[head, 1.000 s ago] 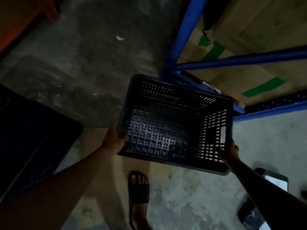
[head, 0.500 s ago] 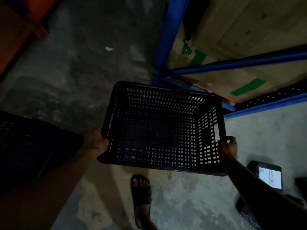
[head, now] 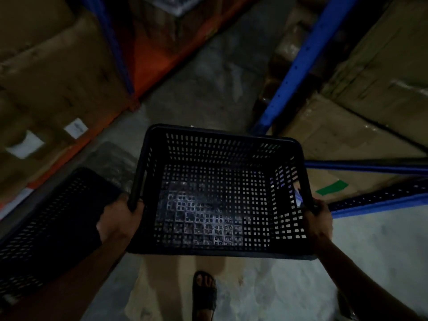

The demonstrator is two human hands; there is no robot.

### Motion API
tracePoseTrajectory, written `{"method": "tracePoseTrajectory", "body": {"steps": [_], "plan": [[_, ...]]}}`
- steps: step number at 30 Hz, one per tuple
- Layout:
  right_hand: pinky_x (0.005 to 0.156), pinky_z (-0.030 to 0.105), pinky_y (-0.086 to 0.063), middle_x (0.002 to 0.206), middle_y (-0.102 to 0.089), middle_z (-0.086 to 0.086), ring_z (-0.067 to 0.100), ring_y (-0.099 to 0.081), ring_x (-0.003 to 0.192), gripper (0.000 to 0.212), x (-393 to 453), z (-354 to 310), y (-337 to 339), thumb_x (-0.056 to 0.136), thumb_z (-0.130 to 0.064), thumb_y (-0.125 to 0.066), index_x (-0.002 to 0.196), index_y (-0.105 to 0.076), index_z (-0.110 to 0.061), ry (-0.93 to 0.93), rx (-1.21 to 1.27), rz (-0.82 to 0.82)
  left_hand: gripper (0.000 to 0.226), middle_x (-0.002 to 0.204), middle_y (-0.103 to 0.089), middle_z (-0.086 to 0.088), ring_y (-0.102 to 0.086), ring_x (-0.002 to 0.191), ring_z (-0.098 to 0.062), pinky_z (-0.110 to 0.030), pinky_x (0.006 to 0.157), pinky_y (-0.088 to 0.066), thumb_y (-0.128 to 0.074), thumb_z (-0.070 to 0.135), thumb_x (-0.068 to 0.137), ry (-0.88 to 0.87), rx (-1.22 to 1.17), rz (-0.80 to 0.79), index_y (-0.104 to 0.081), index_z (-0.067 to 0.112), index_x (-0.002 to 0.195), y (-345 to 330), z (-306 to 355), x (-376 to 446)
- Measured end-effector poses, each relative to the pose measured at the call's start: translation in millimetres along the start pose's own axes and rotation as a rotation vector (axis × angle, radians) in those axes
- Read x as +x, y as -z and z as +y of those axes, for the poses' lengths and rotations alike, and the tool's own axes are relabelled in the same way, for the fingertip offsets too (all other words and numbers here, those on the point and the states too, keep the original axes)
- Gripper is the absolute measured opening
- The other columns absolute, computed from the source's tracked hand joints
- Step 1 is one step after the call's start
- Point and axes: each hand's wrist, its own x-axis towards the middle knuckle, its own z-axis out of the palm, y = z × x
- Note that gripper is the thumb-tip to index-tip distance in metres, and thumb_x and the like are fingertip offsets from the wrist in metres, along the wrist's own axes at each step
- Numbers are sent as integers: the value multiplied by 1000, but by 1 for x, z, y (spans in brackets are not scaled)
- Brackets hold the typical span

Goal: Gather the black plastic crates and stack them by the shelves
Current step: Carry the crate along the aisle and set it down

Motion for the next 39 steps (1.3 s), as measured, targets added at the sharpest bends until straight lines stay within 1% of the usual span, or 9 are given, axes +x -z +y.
{"method": "tracePoseTrajectory", "body": {"steps": [8,13,19,22,24,27,30,36,39], "plan": [[80,46,-48,98,-66,22,39,-62,94,21,-84,-65,-64,83,-10,-61,102,-59,-2,236,61,-148,35,90,-67,-26,-64,84,-45,-40,65,-45,-57,43,86,165,-112,136,-59,11,100,68,-139,-32],[70,39,-44,90,-64,15,31,-60,84,13,-147,-105,-122,82,-20,-59,94,-58,-15,385,33,-221,34,92,-67,-28,-65,88,-47,-47,71,-52,-56,42,88,316,-122,150,-58,11,102,92,-232,-55],[77,48,-51,95,-66,22,38,-62,88,13,-207,-175,-212,86,-15,-60,98,-58,-13,528,33,-357,32,93,-67,-31,-64,88,-49,-45,67,-48,-55,38,90,491,-200,191,-57,6,96,112,-330,-62],[61,32,-45,79,-65,6,28,-59,75,9,-231,-206,-263,86,-18,-61,94,-58,-18,612,52,-445,32,94,-66,-31,-63,88,-49,-44,67,-47,-55,38,90,596,-233,215,-55,6,96,110,-369,-60],[54,26,-41,70,-58,-6,25,-58,72,10,-238,-222,-286,85,-18,-61,88,-55,-25,650,69,-497,31,95,-66,-31,-63,89,-49,-44,68,-47,-55,37,91,620,-251,212,-55,6,96,104,-381,-61],[71,47,-53,79,-61,6,34,-62,80,11,-251,-247,-331,86,-13,-60,90,-53,-21,700,33,-580,32,99,-67,-32,-63,92,-50,-46,71,-48,-55,35,92,705,-252,198,-57,5,103,94,-404,-59],[80,56,-51,85,-59,14,41,-62,87,9,-260,-259,-368,87,-13,-59,93,-54,-17,756,-7,-629,37,102,-68,-32,-64,94,-49,-47,73,-50,-55,35,91,778,-246,162,-59,6,112,83,-419,-58],[70,31,-42,91,-64,23,33,-62,83,17,-267,-268,-410,88,-9,-59,104,-58,-2,821,-52,-623,39,102,-68,-31,-65,92,-49,-48,74,-51,-53,36,92,870,-262,171,-56,10,121,68,-426,-52],[68,31,-40,95,-64,26,35,-61,83,20,-268,-271,-413,89,-9,-57,108,-56,0,876,-118,-600,41,107,-66,-29,-62,97,-48,-49,79,-49,-50,38,93,901,-277,150,-49,15,127,67,-423,-48]]}}
